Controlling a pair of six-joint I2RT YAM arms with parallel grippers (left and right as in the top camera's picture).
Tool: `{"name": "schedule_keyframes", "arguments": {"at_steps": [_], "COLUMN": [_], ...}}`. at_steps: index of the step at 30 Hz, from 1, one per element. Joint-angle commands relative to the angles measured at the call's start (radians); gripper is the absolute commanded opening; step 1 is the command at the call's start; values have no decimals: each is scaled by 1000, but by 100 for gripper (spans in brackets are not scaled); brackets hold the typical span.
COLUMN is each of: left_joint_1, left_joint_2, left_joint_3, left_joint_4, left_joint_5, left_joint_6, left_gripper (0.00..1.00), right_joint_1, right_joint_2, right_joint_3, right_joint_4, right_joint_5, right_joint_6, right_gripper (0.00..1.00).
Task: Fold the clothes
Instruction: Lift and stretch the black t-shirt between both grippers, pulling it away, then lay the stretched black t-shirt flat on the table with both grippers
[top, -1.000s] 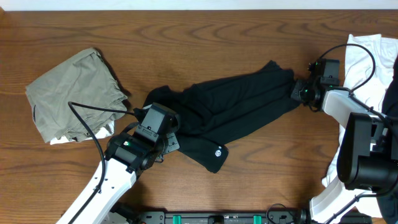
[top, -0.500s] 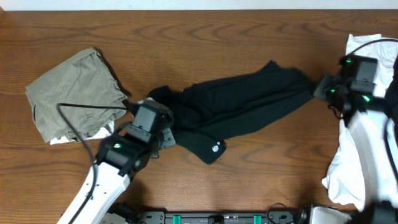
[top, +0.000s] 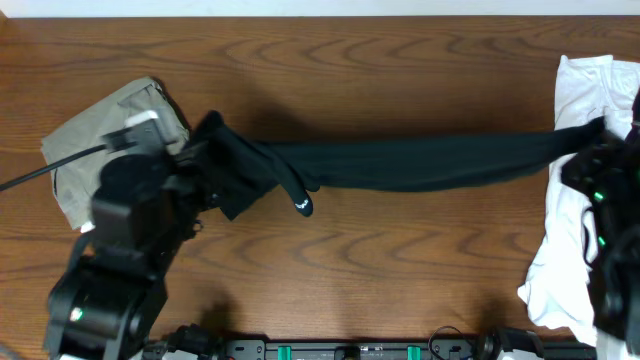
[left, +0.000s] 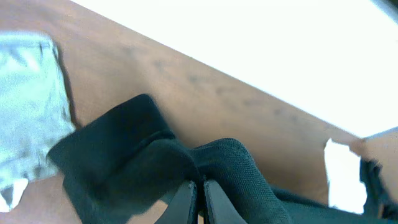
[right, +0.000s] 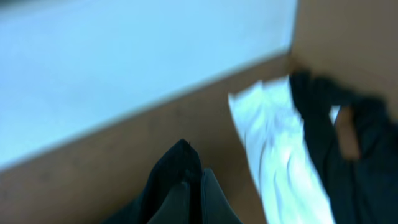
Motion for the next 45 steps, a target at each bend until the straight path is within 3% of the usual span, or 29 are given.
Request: {"name": "schedule_keyframes", "arguments": {"at_steps": [1,6,11,15,21,25,33,41,45], "left_joint_1": [39,52,52,52,58,79,124,111,80], "left_joint_2": [-14,37,188,361,632,727,751,765,808], "left_joint_3": [27,26,26,26,57,243,567,552,495], "left_joint_4": [47,93,155,326,759,800,535,-79,-337], "left_joint_5": [-19,-19,-11,-11,77,114,125,184,184], "left_joint_6": [24,24,24,25,21,14,126,125,126], "left_gripper": [6,6,6,6,6,6,6,6,6], "right_joint_1": [-7,-6,-6,-6,-6,-7,-11,-12,-12], "right_joint_2": [-19,34,195,389,626,661,661,689,696], "right_joint_3": [78,103,103,103,136,278,562,507,368], "right_joint_4": [0,0,-9,37,259,303,120,-319,-418], "right_joint_5": [121,119,85,59,16,38,110,155,166], "right_joint_6": [-12,-11,-12,-12,16,34,-3,-23,-23], "right_gripper": [1,1,1,1,1,1,1,1,1]}}
